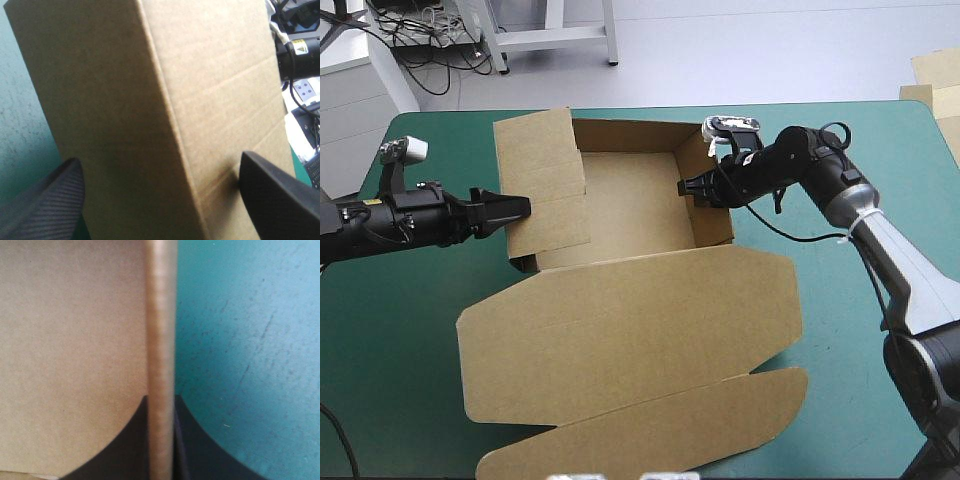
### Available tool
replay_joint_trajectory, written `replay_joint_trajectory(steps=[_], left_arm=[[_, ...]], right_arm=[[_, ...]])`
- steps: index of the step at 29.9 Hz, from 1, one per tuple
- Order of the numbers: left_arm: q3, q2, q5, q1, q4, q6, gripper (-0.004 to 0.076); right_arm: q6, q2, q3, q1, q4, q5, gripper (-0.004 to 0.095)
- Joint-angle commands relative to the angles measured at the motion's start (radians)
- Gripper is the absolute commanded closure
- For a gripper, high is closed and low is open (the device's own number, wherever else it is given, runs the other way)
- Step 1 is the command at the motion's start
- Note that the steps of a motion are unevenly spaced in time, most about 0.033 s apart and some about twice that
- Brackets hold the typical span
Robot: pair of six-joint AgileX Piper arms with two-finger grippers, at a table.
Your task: Fold the box
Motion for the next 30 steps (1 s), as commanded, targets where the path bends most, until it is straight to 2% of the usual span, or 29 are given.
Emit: replay_joint_trajectory(steps=[1,8,14,19,24,30], left_arm=[[-0.031,-0.026,0.053,-0.008,-0.037,-0.018,0.0126],[-0.029,-0.026,0.053,-0.008,0.048,-0.065,0.0126],[-0.001,-0.026,0.053,-0.008,0.188,-0.121,0.0126],[0.072,-0.026,0.048,-0.040,0.241,-0.124,0.0152],[0.115,-0.026,-0.054,-0.111,0.388,-0.218,0.0253],[0.116,-0.024,-0.182,-0.193,0.556,-0.421,0.0273]], right_arm=[[0.012,-0.042,-0.032,0.026,0.072,-0.063,0.0922],[0.012,-0.014,-0.032,0.131,0.058,-0.154,0.0922],[0.052,-0.009,-0.032,0.233,-0.070,-0.233,0.0920],[0.075,-0.009,-0.032,0.276,-0.115,-0.272,0.0920],[0.075,-0.009,-0.032,0.280,-0.115,-0.257,0.0920],[0.075,-0.009,-0.032,0.282,-0.114,-0.234,0.0920]])
